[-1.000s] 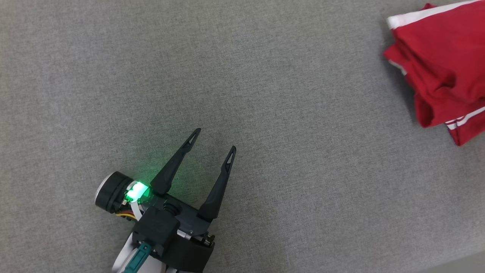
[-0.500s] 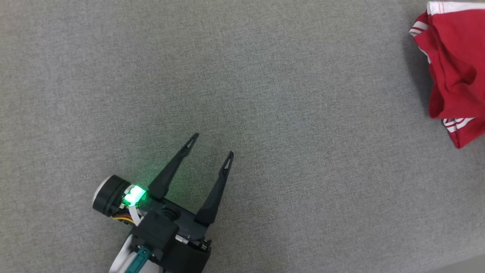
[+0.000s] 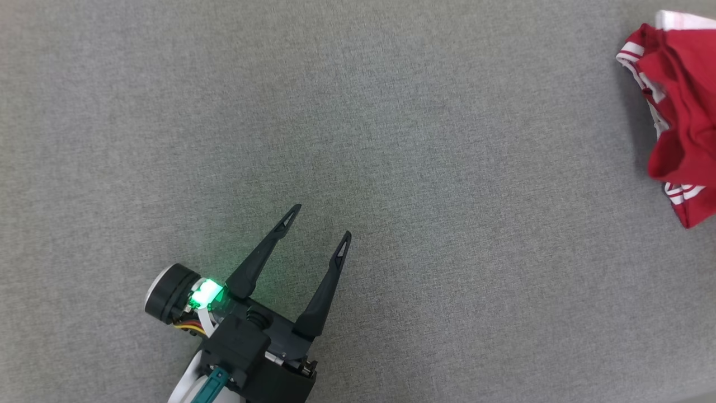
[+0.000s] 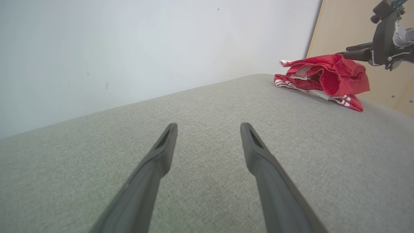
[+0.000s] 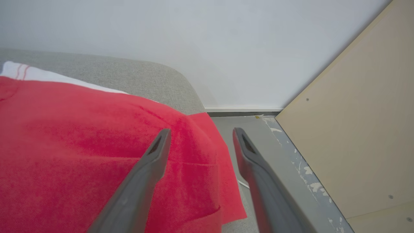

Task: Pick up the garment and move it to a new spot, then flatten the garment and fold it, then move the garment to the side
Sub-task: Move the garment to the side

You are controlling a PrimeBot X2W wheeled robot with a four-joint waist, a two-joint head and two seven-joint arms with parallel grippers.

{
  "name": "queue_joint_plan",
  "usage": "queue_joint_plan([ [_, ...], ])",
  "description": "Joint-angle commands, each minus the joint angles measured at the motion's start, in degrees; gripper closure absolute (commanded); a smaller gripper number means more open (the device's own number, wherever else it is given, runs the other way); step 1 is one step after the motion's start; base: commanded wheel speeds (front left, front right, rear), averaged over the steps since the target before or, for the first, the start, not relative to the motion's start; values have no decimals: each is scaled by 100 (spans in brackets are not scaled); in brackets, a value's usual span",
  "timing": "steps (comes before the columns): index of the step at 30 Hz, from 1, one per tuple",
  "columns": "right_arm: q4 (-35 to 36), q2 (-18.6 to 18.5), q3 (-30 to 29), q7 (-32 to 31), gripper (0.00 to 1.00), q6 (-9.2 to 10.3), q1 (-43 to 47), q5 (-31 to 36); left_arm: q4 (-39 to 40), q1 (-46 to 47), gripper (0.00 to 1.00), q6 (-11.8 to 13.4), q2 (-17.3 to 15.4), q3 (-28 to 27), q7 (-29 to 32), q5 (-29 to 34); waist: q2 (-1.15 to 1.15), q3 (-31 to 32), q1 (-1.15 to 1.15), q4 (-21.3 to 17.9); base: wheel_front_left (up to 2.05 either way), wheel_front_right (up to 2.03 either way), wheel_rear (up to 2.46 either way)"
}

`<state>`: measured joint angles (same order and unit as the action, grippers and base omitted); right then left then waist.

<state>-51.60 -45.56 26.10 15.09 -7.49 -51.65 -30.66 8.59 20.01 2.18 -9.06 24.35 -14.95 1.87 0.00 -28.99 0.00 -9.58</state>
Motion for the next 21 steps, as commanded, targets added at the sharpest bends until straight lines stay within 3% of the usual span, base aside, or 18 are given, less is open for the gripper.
queue_joint_plan([
  [1,-38,-9,-160,8,0,1,-75,169,-21,-88,0,37,-30,3,-31,-61,0,59,0,17,0,0,0],
  [5,140,169,-1008,8,0,1,-106,953,-55,-159,0,103,-13,-43,-31,-137,0,225,0,19,0,0,0],
  [9,943,839,-1660,6,0,1,421,1275,-121,-314,0,201,71,-174,-30,-353,0,495,0,21,0,0,0],
  [16,2556,1797,-1487,6,0,1,1521,1317,-219,-655,0,367,227,-550,-30,-829,0,1086,0,164,0,0,0],
  [21,3058,2466,-1178,7,0,1,2252,1440,-394,-1048,0,520,301,-1236,-30,-1256,0,1650,0,349,0,0,0],
])
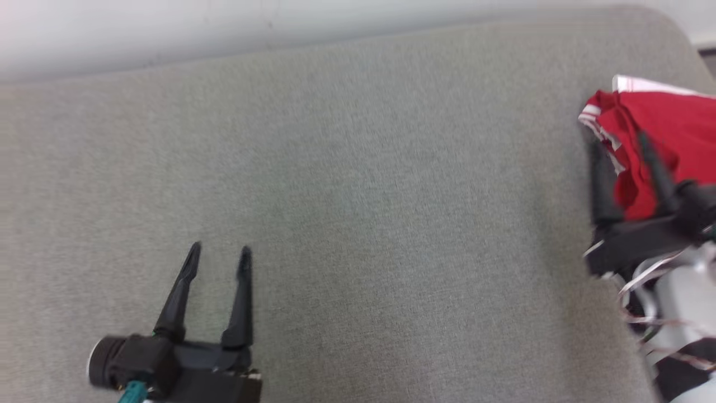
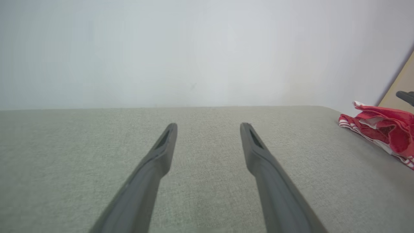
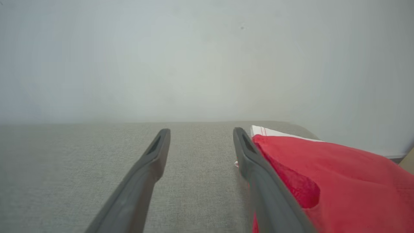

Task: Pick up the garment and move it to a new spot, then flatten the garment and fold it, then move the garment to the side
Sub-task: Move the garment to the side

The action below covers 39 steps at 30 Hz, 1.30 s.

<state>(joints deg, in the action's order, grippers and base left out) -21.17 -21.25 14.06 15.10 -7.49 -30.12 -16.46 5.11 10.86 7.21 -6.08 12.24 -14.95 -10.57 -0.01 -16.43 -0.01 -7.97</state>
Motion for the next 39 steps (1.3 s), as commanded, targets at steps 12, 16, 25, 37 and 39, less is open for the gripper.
queue_joint_plan([
  [12,874,823,104,5,0,1,1620,263,-427,-1009,0,-42,206,-734,-30,-558,1,1430,1,560,0,0,0],
  [16,1314,988,-83,6,0,1,2186,460,-180,-1364,0,-95,233,-902,-30,-381,1,1653,1,595,0,0,0],
  [25,1846,1098,-334,5,0,1,3221,812,74,-2000,0,-585,259,-992,-30,190,1,1982,1,611,0,0,0],
  [37,1955,1213,-218,6,0,1,3792,774,-136,-2310,0,-813,311,-1084,-31,385,1,2202,1,582,0,0,0],
  [39,1974,1206,-202,6,0,1,3800,763,-177,-2315,0,-834,312,-1093,-31,378,1,2216,1,581,0,0,0],
])
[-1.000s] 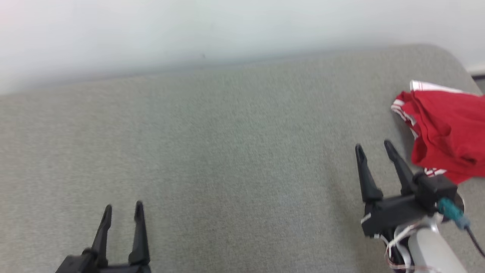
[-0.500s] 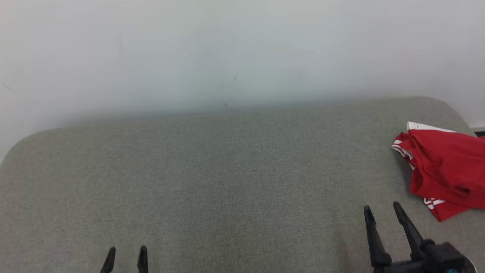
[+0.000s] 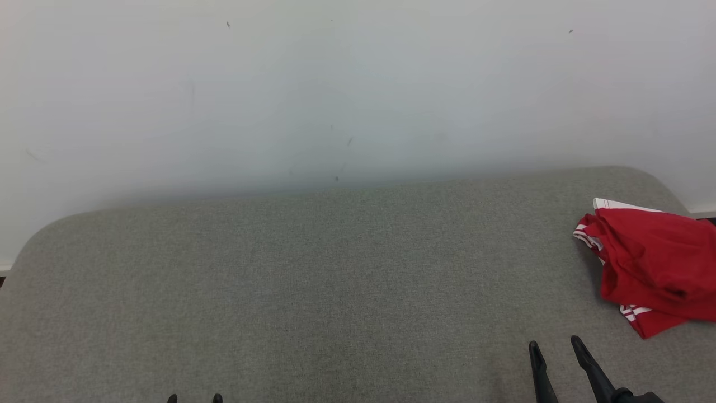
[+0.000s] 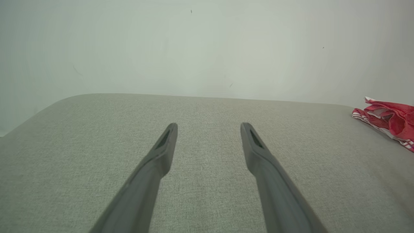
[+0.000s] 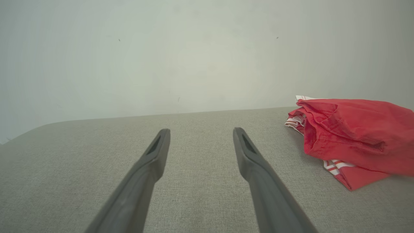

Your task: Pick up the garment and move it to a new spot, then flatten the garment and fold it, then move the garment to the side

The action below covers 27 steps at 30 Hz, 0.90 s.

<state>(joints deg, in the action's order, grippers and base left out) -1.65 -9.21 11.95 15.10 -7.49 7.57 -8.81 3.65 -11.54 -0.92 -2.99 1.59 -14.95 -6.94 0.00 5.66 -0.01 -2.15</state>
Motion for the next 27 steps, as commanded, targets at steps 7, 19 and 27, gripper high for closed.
queue_joint_plan([
  [7,19,-49,38,6,0,1,46,-43,-89,-44,0,-32,7,-35,-31,-88,0,21,1,22,0,0,0],
  [19,-294,-7,-76,-131,100,0,28,-674,-397,109,100,-57,4,56,112,-706,0,-3,1,31,0,0,0],
  [27,-417,-43,-253,-328,100,0,-148,-1636,-599,370,100,-114,-13,91,248,-1617,0,-40,1,43,0,0,0],
])
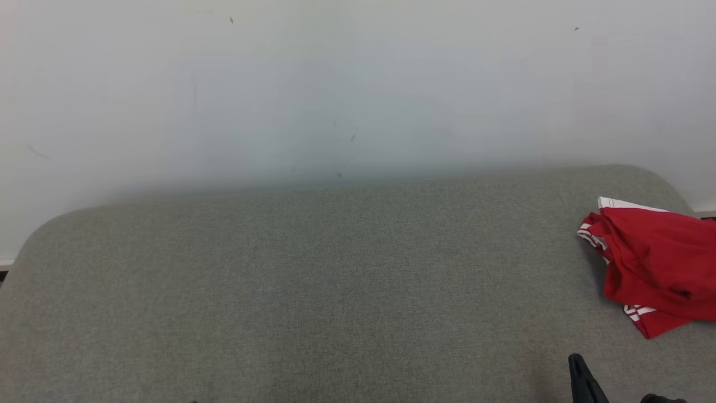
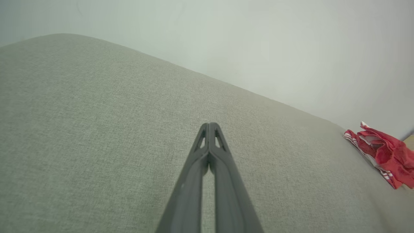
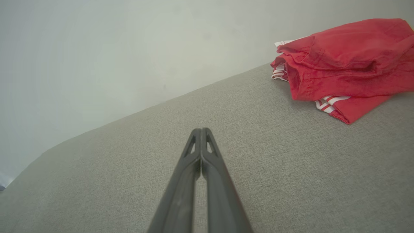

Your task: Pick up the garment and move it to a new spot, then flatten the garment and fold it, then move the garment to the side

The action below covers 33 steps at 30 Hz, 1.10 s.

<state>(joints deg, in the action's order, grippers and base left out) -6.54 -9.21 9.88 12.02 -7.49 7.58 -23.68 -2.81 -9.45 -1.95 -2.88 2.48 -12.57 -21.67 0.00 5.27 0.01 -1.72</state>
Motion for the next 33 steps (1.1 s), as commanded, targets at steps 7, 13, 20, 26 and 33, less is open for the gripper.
queue_joint_plan([
  [7,-21,-68,-188,-176,100,0,-279,-915,-130,373,100,-65,-36,31,121,-871,0,-34,0,11,0,0,0],
  [13,-91,-88,-303,-301,100,0,-381,-1527,-269,540,100,-110,-45,53,208,-1452,0,-62,0,21,0,0,0],
  [20,-167,-108,-430,-441,100,0,-490,-2191,-418,724,100,-157,-53,75,303,-2077,0,-95,0,31,0,0,0],
  [26,-228,-124,-530,-550,100,0,-580,-2716,-535,865,100,-200,-59,91,385,-2581,0,-123,0,41,0,0,0],
  [33,-292,-138,-642,-668,100,0,-680,-3295,-667,1022,100,-241,-66,108,468,-3122,0,-156,0,51,0,0,0],
])
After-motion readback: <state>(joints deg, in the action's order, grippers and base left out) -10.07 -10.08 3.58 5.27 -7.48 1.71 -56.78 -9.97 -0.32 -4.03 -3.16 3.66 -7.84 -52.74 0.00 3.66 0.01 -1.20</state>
